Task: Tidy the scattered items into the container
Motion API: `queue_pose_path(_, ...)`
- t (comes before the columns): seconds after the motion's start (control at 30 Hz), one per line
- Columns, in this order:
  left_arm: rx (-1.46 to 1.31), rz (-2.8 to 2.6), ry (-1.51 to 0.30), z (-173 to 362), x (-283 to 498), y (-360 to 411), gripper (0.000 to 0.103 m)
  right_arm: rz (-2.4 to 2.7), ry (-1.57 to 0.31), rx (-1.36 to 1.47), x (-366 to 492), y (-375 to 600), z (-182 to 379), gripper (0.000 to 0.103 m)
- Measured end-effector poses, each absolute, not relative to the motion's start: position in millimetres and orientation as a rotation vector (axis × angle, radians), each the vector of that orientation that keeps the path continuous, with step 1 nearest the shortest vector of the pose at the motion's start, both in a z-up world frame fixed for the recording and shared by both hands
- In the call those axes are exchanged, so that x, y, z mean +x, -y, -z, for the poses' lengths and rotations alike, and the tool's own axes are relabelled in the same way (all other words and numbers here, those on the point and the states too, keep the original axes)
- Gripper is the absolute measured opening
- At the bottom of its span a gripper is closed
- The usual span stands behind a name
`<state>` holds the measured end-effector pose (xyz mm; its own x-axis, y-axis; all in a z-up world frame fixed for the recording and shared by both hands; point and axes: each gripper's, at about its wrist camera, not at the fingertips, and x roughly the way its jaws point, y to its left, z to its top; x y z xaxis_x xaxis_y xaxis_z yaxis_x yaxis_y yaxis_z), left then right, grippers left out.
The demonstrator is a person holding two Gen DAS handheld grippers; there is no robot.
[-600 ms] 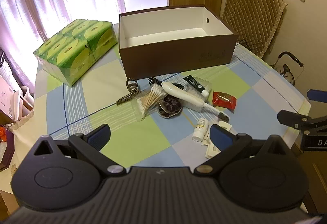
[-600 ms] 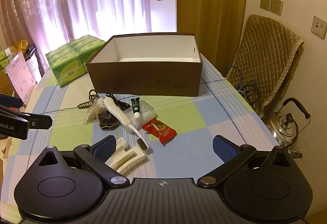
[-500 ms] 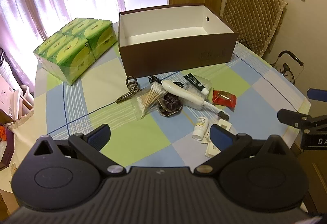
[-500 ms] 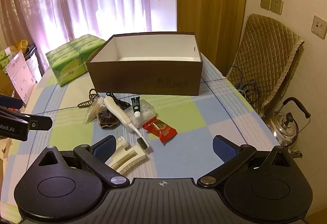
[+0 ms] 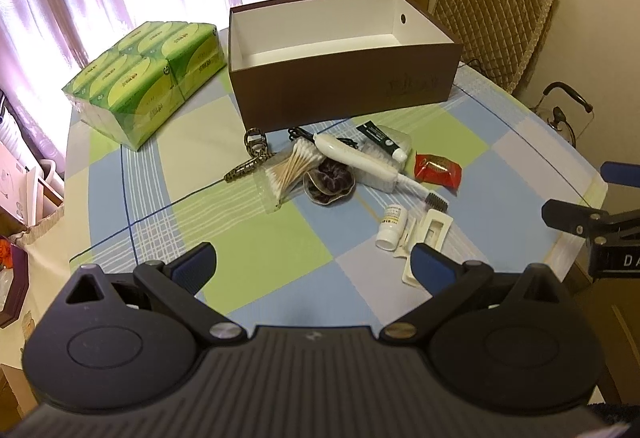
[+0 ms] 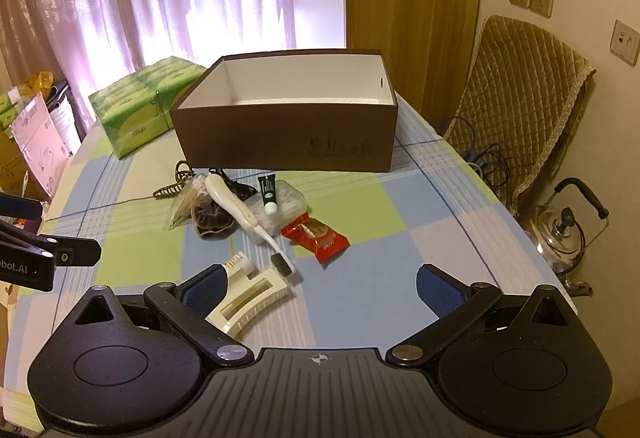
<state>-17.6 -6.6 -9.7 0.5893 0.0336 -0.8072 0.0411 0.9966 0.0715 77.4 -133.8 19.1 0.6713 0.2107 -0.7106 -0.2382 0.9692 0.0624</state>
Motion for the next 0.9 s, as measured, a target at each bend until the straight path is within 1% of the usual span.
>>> queue_pose_path(0.9, 0.104, 0.03, -0.96, 13.3, -20.7, 7.1, 0.102, -0.253, -0.818, -0.036, 73.9, 132.1, -16.4, 0.103)
